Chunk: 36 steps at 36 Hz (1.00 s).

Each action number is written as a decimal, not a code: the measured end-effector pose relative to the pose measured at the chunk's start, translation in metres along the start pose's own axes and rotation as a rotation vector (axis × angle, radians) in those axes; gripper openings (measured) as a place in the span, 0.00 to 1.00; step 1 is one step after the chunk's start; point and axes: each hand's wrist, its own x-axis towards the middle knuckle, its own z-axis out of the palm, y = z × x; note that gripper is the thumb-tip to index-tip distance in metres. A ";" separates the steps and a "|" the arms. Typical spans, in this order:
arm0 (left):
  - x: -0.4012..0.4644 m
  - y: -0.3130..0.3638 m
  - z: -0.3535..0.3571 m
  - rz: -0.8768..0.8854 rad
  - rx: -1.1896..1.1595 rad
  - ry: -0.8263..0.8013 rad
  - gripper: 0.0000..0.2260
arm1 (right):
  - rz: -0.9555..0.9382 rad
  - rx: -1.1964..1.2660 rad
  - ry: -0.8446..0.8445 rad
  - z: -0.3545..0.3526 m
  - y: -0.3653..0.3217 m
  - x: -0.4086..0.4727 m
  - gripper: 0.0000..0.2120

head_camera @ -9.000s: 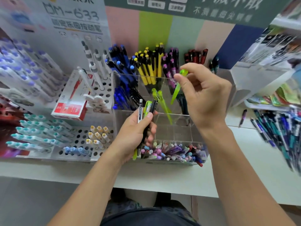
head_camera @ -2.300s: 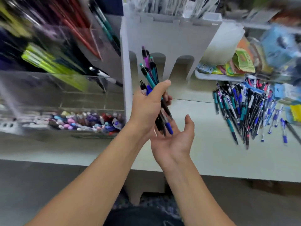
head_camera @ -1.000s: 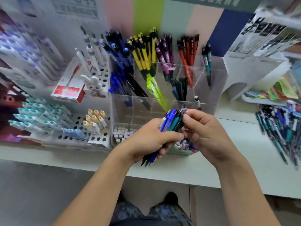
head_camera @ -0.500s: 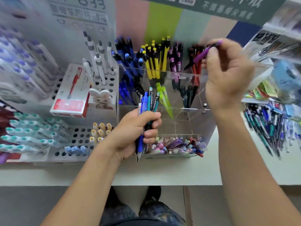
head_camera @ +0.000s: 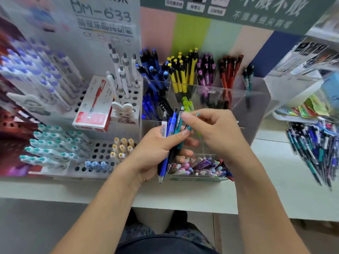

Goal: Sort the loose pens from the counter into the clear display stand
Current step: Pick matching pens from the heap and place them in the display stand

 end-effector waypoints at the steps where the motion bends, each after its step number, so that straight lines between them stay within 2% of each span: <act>1: 0.000 -0.001 0.000 -0.002 0.001 -0.011 0.07 | 0.057 0.136 -0.064 0.006 0.004 -0.004 0.12; 3: 0.000 -0.005 -0.002 -0.008 0.000 -0.020 0.08 | 0.125 0.290 -0.097 0.011 0.010 -0.005 0.10; 7: 0.002 -0.012 -0.007 -0.008 0.034 -0.015 0.09 | 0.121 0.313 -0.091 0.014 0.018 -0.003 0.09; 13: 0.008 -0.016 -0.002 -0.023 0.104 -0.005 0.11 | 0.099 0.363 0.069 0.014 0.032 -0.009 0.14; 19: 0.015 -0.024 0.014 -0.010 0.157 0.005 0.11 | 0.178 0.409 0.195 -0.006 0.033 -0.011 0.10; 22: 0.020 -0.025 0.022 -0.011 0.187 -0.027 0.13 | 0.200 0.495 0.133 -0.018 0.033 -0.013 0.11; 24: 0.022 -0.023 0.026 -0.025 0.202 -0.087 0.12 | 0.222 0.467 0.062 -0.026 0.034 -0.014 0.09; 26: 0.025 -0.019 0.032 -0.070 0.178 -0.110 0.12 | 0.211 0.417 0.067 -0.037 0.035 -0.014 0.09; 28: 0.030 -0.017 0.036 -0.118 0.138 -0.052 0.12 | 0.131 0.375 0.173 -0.054 0.033 -0.010 0.09; 31: 0.040 -0.016 0.035 -0.087 0.171 0.041 0.10 | -0.086 0.366 0.468 -0.097 0.014 -0.001 0.10; 34: 0.043 -0.014 0.037 -0.075 0.173 0.024 0.09 | -0.394 0.252 0.694 -0.140 -0.013 0.015 0.09; 36: 0.045 -0.012 0.041 -0.076 0.138 -0.009 0.07 | -0.472 0.061 0.780 -0.155 -0.021 0.036 0.10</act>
